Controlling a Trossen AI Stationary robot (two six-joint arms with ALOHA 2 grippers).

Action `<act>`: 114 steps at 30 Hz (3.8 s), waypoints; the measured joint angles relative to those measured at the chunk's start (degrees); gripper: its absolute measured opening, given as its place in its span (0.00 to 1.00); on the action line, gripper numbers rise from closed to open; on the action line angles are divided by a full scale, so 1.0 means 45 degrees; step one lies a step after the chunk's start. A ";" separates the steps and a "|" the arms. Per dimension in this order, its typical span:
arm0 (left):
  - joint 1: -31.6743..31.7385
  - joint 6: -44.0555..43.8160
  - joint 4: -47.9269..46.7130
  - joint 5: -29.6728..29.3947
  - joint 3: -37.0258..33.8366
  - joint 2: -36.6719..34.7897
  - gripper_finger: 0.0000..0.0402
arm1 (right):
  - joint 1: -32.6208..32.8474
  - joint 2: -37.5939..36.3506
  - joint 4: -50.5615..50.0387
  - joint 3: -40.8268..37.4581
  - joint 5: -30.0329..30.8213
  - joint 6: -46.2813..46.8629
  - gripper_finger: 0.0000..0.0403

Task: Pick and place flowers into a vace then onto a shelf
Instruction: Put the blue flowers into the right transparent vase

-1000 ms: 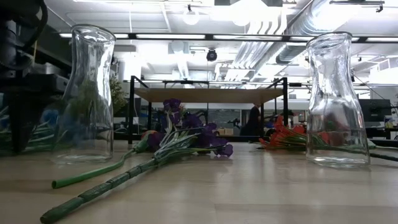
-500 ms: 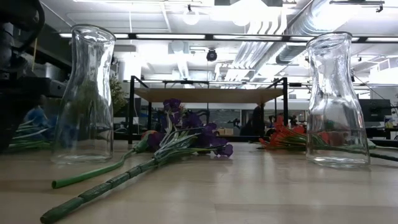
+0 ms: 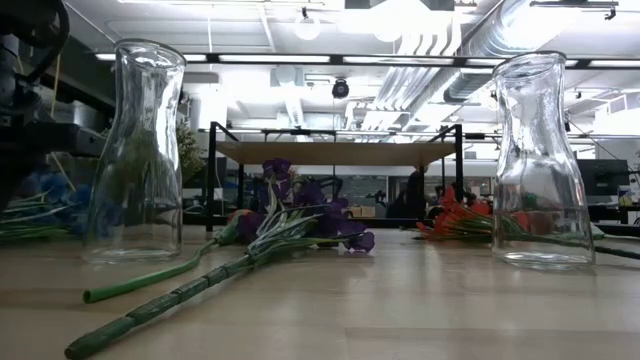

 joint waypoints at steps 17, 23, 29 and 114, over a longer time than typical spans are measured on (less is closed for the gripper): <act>0.0000 0.0049 0.0141 -0.0024 0.0015 0.0000 0.17 | -0.0002 0.0000 -0.0005 0.0000 0.0000 -0.0001 0.75; 0.0000 0.0213 0.0160 -0.0068 0.0042 0.0000 0.12 | -0.0005 0.0000 -0.0005 0.0000 0.0000 0.0001 0.75; 0.0005 0.0435 0.0405 -0.0197 0.0301 0.0015 0.15 | -0.0005 0.0000 -0.0009 0.0000 0.0000 -0.0003 0.75; -0.0253 0.7170 -1.0308 -0.8061 1.3216 -0.0010 0.10 | -0.0003 0.0005 -0.3071 -0.0121 -0.0078 0.1026 0.75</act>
